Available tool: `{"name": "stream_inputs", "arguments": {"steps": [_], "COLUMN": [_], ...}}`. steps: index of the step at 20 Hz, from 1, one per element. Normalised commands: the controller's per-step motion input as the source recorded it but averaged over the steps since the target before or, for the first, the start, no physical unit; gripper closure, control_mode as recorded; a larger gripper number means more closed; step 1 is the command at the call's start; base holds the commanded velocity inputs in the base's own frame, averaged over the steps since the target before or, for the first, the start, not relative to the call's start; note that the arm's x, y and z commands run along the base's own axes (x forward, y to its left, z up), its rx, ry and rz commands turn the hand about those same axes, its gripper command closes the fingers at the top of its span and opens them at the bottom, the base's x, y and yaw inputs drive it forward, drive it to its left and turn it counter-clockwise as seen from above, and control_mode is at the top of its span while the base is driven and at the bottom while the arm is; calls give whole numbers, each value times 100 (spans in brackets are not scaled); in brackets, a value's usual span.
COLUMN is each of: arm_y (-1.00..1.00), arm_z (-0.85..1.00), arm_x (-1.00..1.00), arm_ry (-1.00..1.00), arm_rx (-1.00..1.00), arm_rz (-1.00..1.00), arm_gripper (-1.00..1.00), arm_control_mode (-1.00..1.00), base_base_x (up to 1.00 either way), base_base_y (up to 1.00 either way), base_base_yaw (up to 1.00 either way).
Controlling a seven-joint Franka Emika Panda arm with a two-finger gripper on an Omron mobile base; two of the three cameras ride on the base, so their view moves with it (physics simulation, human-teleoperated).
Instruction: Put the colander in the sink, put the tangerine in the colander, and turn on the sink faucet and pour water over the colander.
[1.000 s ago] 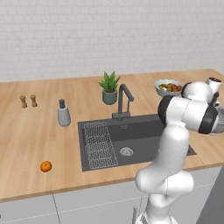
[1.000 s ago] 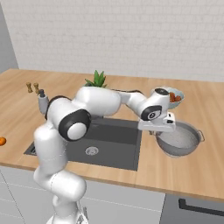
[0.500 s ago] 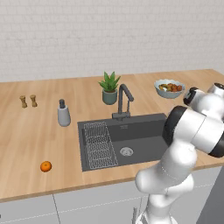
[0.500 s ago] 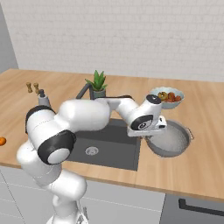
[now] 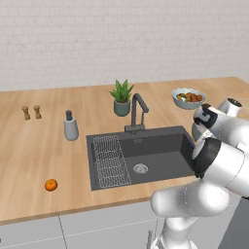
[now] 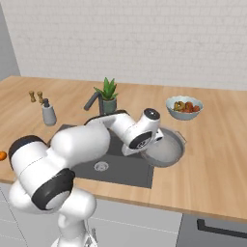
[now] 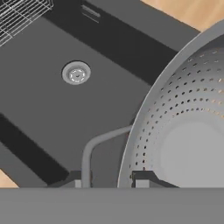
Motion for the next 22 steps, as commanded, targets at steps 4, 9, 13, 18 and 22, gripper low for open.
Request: {"name": "stream_inputs", "arguments": {"steps": [4,9,13,18,22], "arm_y": [92,95,94,66,44], "arm_z": [0,0,-16,-29,-51], "arm_x": [0,4,3,0,14], "arm_ry": [0,0,0,-1,-1], "arm_rx": [0,0,-7,-12,-10], "arm_rz": [27,25,19,17,14], "arm_gripper": [100,100,100,100,100], "arm_control_mode": [-100,-100,-100,-100,-100], "base_base_x": [0,0,0,0,0], "base_base_y": [0,0,0,0,0], "base_base_yaw": [0,0,0,0,0]}}
